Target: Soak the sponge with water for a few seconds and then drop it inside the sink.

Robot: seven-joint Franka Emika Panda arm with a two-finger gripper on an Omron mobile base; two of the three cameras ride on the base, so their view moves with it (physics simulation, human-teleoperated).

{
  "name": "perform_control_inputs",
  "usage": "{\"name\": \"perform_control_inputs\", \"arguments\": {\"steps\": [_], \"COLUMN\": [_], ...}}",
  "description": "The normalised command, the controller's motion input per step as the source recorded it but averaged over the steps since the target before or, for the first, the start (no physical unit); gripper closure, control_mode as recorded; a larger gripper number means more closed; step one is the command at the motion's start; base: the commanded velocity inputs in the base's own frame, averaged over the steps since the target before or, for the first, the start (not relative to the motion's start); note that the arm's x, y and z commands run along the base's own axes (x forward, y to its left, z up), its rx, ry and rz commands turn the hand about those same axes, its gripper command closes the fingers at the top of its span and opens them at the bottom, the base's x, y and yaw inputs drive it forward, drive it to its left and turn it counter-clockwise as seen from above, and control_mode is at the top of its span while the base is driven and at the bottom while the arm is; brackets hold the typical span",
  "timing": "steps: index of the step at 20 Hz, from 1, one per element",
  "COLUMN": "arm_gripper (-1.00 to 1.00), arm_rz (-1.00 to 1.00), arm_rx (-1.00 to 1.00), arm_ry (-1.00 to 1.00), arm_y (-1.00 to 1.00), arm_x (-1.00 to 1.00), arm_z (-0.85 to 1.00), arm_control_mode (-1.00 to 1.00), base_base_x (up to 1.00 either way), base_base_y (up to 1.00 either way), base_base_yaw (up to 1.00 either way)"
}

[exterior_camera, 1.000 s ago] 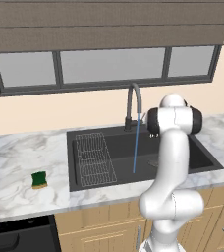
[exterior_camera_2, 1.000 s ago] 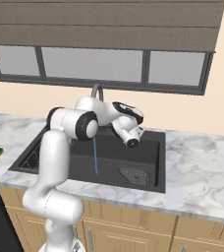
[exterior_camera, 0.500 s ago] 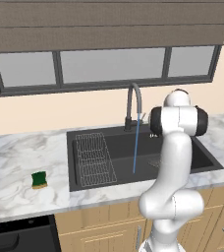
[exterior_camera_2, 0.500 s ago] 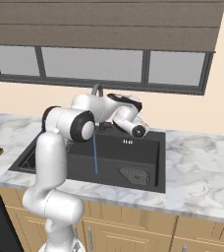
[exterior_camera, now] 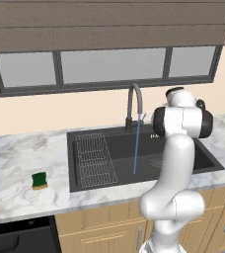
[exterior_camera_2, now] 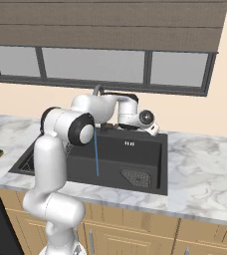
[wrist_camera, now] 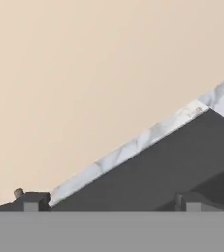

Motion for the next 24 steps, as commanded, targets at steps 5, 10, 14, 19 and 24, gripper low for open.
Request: {"name": "perform_control_inputs", "arguments": {"steps": [5,10,14,19,24], "arm_gripper": [-1.00,-1.00,-1.00,-1.00,-1.00], "arm_rz": [-0.05,0.00,0.00,0.00,0.00], "arm_rx": [0.02,0.05,0.04,0.01,0.00], "arm_ry": [0.15,0.00,-0.09,-0.03,0.02], "arm_y": [-0.35,-0.04,0.00,0.05,0.06], "arm_x": [-0.63,-0.59,-0.60,-0.70,-0.75], "arm_z": [0.00,0.00,0.00,0.03,0.08], "arm_control_mode": [-1.00,-1.00,-1.00,-1.00,-1.00], "base_base_x": [0.00,0.00,0.00,0.00,0.00], "base_base_y": [0.00,0.00,0.00,0.00,0.00], "base_base_yaw": [0.00,0.00,0.00,0.00,0.00]}}
